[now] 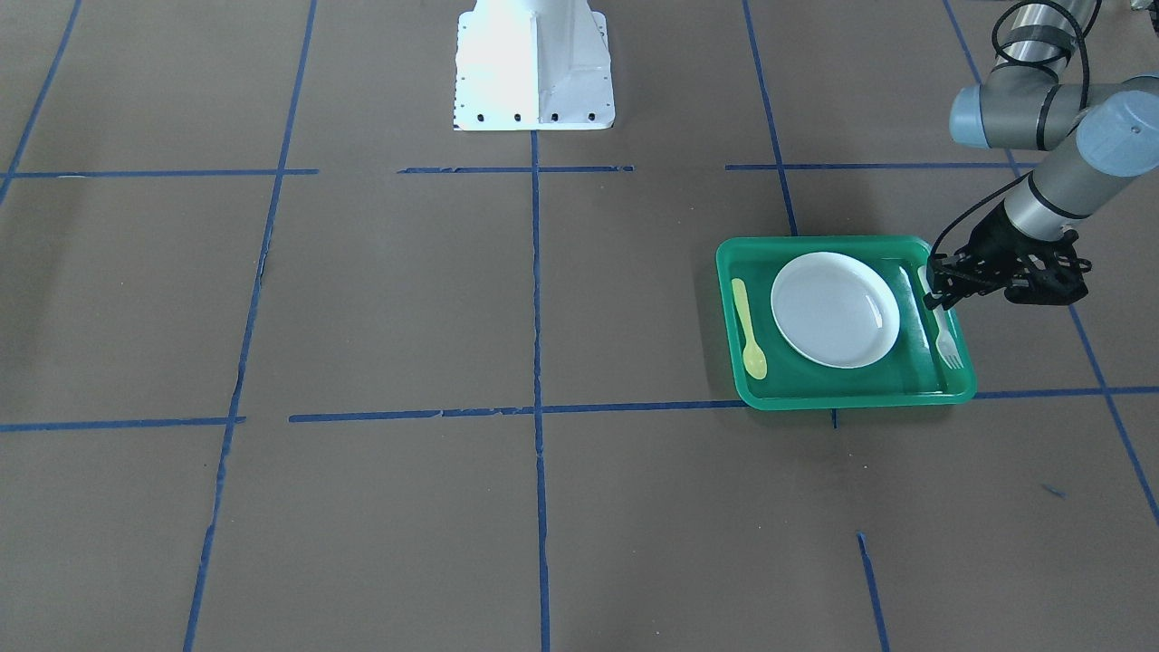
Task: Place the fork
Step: 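Carry the fork off the plate and lower it beside the plate in the tray, then open the left gripper and lift it away from the tray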
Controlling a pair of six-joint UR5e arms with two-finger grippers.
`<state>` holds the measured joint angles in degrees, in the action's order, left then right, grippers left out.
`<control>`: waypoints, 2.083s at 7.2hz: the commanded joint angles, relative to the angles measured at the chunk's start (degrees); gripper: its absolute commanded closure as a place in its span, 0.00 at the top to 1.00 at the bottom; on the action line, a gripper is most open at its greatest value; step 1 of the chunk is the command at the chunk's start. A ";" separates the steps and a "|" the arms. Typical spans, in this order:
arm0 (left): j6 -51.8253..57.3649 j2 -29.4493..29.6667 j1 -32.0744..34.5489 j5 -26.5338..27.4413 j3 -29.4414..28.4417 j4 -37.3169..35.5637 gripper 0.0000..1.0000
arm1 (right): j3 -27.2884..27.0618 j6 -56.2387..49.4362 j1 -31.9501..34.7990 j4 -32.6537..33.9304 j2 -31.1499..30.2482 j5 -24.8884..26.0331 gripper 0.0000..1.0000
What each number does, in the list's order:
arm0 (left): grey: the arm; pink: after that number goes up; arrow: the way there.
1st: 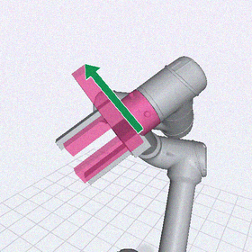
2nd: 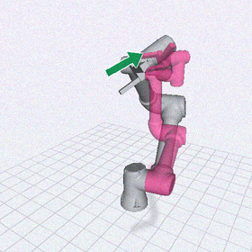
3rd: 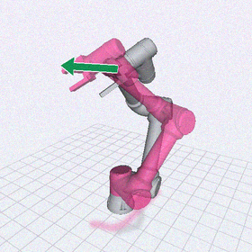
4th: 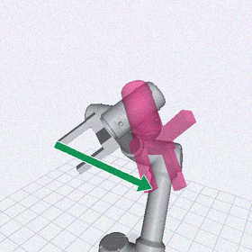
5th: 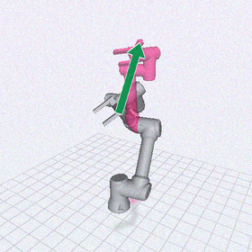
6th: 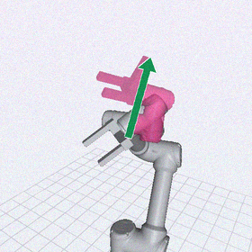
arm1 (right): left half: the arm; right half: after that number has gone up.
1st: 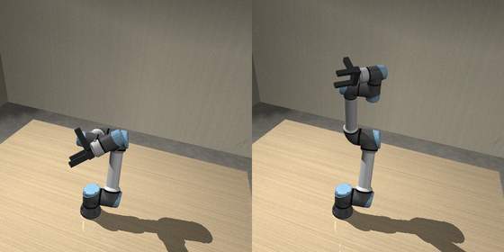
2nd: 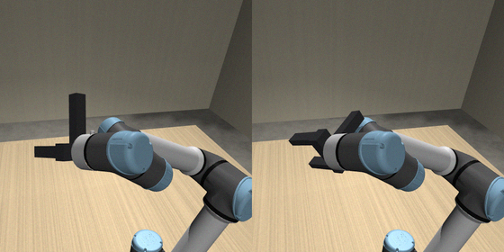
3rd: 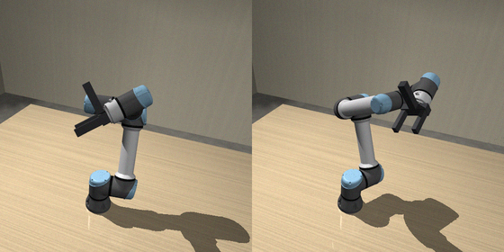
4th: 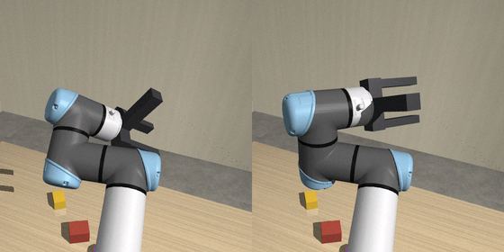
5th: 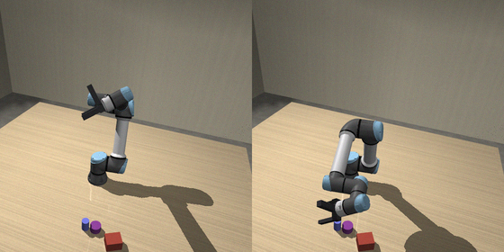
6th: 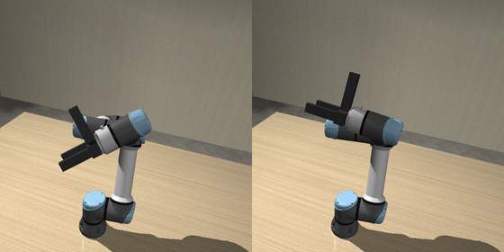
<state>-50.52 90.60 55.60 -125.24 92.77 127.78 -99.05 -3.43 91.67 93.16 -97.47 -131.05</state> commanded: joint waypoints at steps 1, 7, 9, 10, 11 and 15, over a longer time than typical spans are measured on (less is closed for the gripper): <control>-0.02 0.11 -0.05 0.09 0.04 0.01 0.99 | 0.00 0.00 0.00 0.00 0.00 0.00 1.00; 4.86 -1.73 3.87 -4.91 1.18 -0.78 1.00 | 0.00 0.00 0.00 0.00 0.00 0.00 1.00; 20.46 -4.02 11.59 -5.01 1.36 -7.49 1.00 | 0.00 0.00 0.00 0.00 0.00 0.00 1.00; 31.16 -4.11 16.42 -4.92 2.31 -14.94 1.00 | 0.00 0.00 0.00 0.00 0.00 0.00 1.00; 41.88 -4.03 21.34 -4.75 2.76 -21.89 1.00 | 0.00 0.00 0.00 0.00 0.00 0.00 1.00; 56.93 -5.60 34.99 -5.10 3.47 -33.12 1.00 | 0.00 0.00 0.00 0.00 0.00 0.00 1.00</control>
<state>4.68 85.95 87.02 -130.12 96.08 96.19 -99.08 -3.43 91.67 93.16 -97.47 -131.05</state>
